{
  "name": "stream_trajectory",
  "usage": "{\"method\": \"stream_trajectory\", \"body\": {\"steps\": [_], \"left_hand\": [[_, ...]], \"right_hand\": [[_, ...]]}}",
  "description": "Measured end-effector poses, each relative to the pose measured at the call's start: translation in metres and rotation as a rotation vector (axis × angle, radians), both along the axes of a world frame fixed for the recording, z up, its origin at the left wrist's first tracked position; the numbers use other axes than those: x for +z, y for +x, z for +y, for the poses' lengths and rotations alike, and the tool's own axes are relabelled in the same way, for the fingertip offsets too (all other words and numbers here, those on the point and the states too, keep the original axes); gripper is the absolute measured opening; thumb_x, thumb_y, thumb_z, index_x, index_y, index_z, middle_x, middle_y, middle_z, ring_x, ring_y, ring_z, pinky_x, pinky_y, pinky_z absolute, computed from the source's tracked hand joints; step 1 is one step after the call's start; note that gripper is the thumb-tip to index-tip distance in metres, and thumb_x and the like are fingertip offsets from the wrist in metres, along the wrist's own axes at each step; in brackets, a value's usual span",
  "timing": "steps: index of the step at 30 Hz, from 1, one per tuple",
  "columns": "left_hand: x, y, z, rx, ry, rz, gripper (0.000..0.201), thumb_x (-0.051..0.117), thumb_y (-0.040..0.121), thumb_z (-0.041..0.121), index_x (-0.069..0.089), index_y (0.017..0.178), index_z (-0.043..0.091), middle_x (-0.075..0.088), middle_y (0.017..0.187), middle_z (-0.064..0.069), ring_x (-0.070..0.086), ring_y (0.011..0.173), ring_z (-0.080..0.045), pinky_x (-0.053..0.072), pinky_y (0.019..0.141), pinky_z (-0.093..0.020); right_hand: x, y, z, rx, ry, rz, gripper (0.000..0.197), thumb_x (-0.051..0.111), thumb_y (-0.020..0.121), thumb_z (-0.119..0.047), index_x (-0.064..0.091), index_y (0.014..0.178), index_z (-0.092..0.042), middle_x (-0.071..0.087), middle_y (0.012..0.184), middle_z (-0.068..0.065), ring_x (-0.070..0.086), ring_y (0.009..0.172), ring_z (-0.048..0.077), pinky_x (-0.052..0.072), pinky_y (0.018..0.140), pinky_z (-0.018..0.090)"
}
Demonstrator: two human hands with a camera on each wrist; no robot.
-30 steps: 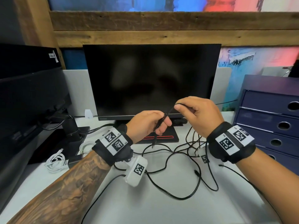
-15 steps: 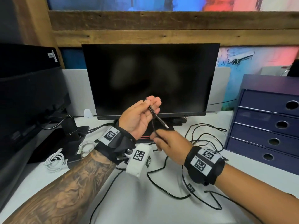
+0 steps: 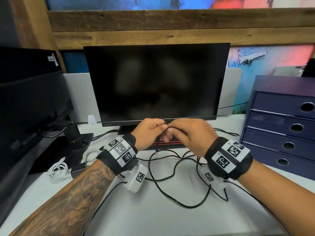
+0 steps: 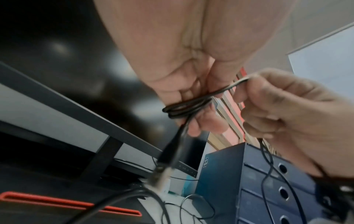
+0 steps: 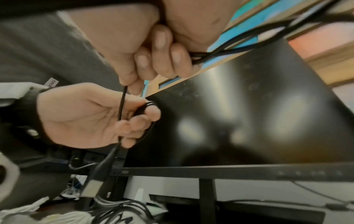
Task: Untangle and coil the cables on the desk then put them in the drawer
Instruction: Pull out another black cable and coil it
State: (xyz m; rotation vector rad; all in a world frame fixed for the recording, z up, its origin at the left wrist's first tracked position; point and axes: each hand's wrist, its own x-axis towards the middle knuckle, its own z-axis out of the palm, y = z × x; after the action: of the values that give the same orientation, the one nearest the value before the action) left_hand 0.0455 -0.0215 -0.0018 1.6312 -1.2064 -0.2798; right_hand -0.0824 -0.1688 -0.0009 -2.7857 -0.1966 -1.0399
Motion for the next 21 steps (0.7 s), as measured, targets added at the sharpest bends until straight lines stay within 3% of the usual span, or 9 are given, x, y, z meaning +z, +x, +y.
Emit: {"method": "stream_trajectory", "body": {"steps": [3,6,10,12,13,16,19,21], "left_hand": [[0.004,-0.002,-0.001,-0.092,0.086,0.136,0.042,0.035,0.107,0.016,0.067,0.093,-0.005,0.066,0.074,-0.015,0.056,0.063,-0.021,0.046,0.065,-0.023],[0.010,-0.004,-0.002,-0.148,0.090,0.261,0.038,0.040,0.101,0.018,0.069,0.092,-0.003,0.058,0.067,-0.010,0.049,0.061,-0.022,0.045,0.065,-0.033],[0.021,-0.012,0.005,-0.266,0.028,0.442,0.034,0.032,0.102,0.010,0.062,0.097,-0.006,0.049,0.065,-0.005,0.042,0.060,-0.017,0.043,0.064,-0.031],[0.024,-0.016,0.006,-0.320,-0.018,0.533,0.032,0.032,0.102,0.010,0.061,0.101,-0.004,0.050,0.070,-0.004,0.044,0.062,-0.015,0.046,0.067,-0.031],[0.025,-0.017,0.007,-0.338,-0.053,0.578,0.031,0.033,0.102,0.010,0.061,0.102,-0.003,0.051,0.071,-0.004,0.045,0.063,-0.014,0.048,0.068,-0.030],[0.027,-0.019,0.005,-0.334,-0.218,0.724,0.028,0.035,0.103,0.009,0.061,0.108,-0.003,0.059,0.076,-0.004,0.055,0.066,-0.012,0.054,0.071,-0.029],[0.028,-0.013,0.002,-0.275,-0.389,0.824,0.027,0.040,0.102,0.008,0.060,0.116,-0.003,0.069,0.086,-0.007,0.066,0.075,-0.013,0.059,0.080,-0.031],[0.026,-0.009,0.001,-0.222,-0.473,0.870,0.026,0.041,0.103,0.008,0.061,0.117,-0.002,0.073,0.093,-0.009,0.071,0.083,-0.014,0.059,0.086,-0.032]], "right_hand": [[0.004,0.001,-0.012,-0.048,-0.013,-0.058,0.023,0.048,0.100,-0.042,0.069,0.097,-0.032,0.067,0.087,-0.013,0.062,0.081,0.008,0.052,0.070,0.032],[0.006,0.002,-0.022,-0.074,0.029,-0.115,0.031,0.045,0.099,-0.047,0.070,0.101,-0.030,0.067,0.089,-0.014,0.061,0.080,0.009,0.053,0.069,0.036],[-0.001,0.008,-0.031,-0.047,0.217,-0.111,0.030,0.049,0.100,-0.045,0.072,0.110,-0.029,0.069,0.098,-0.015,0.063,0.090,0.007,0.055,0.079,0.036],[-0.011,0.013,-0.032,0.016,0.360,-0.086,0.029,0.051,0.102,-0.039,0.071,0.120,-0.028,0.070,0.107,-0.015,0.064,0.102,0.004,0.054,0.089,0.033],[-0.016,0.014,-0.029,0.044,0.423,-0.062,0.029,0.051,0.103,-0.035,0.070,0.123,-0.028,0.070,0.106,-0.018,0.064,0.101,0.003,0.053,0.089,0.030],[-0.031,0.015,-0.019,0.064,0.521,0.068,0.027,0.047,0.105,-0.030,0.067,0.123,-0.032,0.065,0.081,-0.019,0.061,0.076,0.000,0.047,0.070,0.019],[-0.040,0.014,-0.007,-0.006,0.461,0.252,0.024,0.042,0.107,-0.032,0.065,0.114,-0.028,0.067,0.081,-0.006,0.058,0.067,0.001,0.051,0.067,0.026],[-0.044,0.015,0.003,-0.014,0.428,0.359,0.028,0.039,0.107,-0.036,0.064,0.111,-0.023,0.067,0.082,-0.006,0.056,0.064,0.001,0.052,0.069,0.030]]}}
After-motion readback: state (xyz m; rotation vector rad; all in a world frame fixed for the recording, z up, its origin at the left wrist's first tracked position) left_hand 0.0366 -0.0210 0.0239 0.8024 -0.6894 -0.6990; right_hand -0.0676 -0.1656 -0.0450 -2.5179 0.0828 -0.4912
